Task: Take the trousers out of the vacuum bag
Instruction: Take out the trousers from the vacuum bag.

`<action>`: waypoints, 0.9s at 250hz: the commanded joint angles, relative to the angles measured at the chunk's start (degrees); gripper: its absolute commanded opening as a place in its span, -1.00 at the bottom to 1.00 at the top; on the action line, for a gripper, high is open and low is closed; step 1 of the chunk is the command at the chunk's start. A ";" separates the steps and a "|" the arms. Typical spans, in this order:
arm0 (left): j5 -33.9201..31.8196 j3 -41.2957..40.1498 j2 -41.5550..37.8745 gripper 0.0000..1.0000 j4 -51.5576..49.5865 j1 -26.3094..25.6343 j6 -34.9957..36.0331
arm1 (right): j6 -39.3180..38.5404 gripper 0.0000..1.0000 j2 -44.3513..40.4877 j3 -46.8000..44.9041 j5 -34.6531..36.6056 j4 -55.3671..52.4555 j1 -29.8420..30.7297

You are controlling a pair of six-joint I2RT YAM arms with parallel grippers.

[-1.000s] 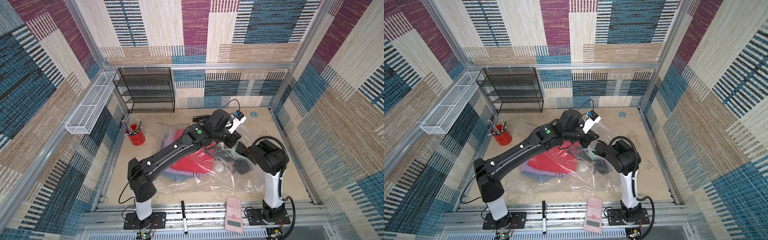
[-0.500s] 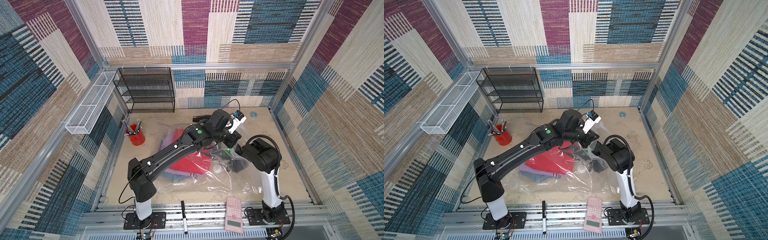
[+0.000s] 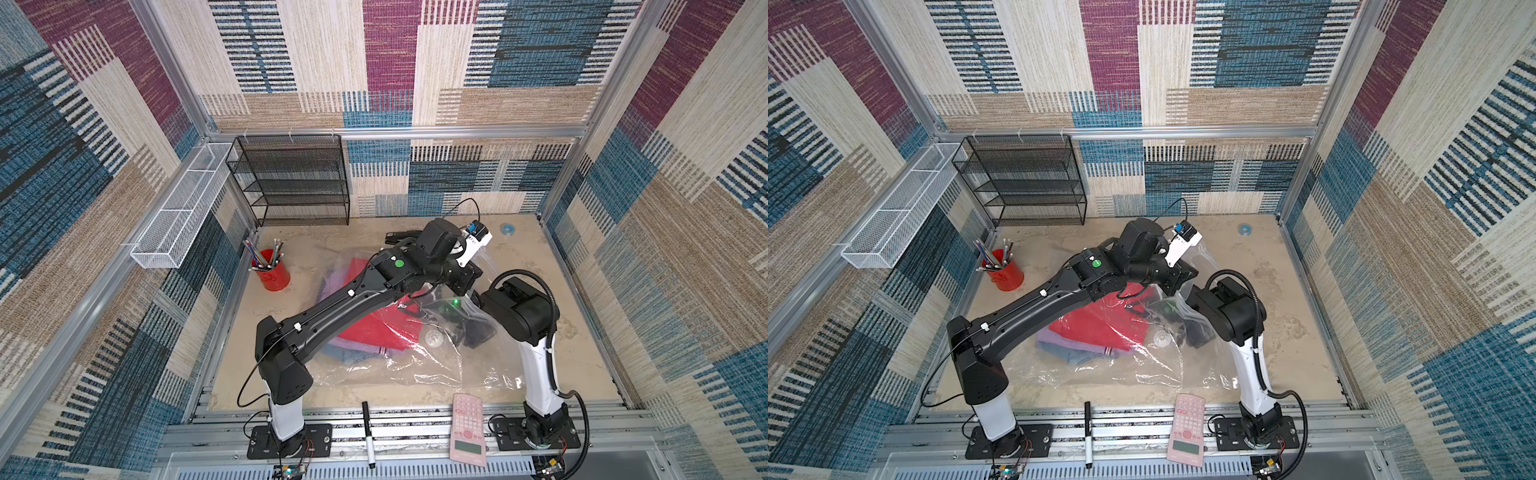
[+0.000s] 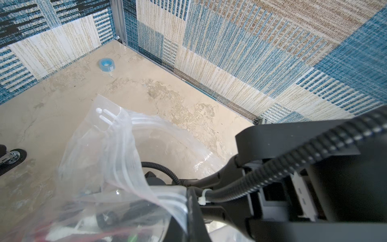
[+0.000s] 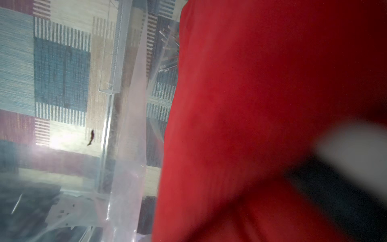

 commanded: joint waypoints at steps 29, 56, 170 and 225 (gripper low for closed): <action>-2.27 -2.01 -2.14 -1.00 2.15 0.07 1.91 | -1.31 -1.00 -10.15 -4.25 -2.88 4.75 -2.76; -3.01 -2.36 -2.50 -1.00 2.40 0.29 2.05 | -4.04 -1.00 -15.47 -5.27 -3.68 -1.78 -3.84; -5.31 -3.54 -3.03 -1.00 4.21 1.46 1.35 | -3.97 -1.00 -24.58 -18.18 -4.15 -0.50 -8.67; -5.77 -5.12 -3.68 -1.00 4.41 2.02 1.78 | -26.13 -1.00 -45.31 -15.20 3.67 -41.93 -11.04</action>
